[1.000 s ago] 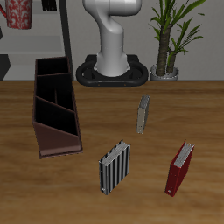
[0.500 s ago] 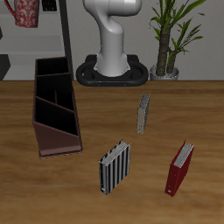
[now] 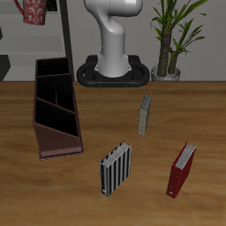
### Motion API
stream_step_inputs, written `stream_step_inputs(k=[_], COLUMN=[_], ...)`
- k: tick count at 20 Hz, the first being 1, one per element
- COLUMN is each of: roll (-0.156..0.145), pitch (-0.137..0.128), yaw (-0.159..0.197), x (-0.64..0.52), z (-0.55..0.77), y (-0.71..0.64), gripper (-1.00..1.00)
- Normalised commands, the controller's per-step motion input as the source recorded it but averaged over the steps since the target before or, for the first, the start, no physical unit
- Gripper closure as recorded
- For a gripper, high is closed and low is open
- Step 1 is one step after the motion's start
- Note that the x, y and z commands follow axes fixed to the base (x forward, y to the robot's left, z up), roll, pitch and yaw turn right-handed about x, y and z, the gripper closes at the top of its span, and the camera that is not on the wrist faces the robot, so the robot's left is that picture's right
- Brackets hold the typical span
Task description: Place the red mug into the right desk caddy's right compartment
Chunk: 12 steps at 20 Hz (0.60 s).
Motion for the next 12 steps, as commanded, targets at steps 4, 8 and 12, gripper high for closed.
stream_step_inputs(k=[4,8,12], roll=[-0.023,-0.037,-0.001], pitch=[0.001,0.009,0.035], yaw=[-0.018,-0.025,-0.038], x=[-0.19,-0.16,-0.11], z=[-0.16,-0.26,-0.22], y=[-0.01,0.04,0.13], gripper=[1.00,1.00,1.00])
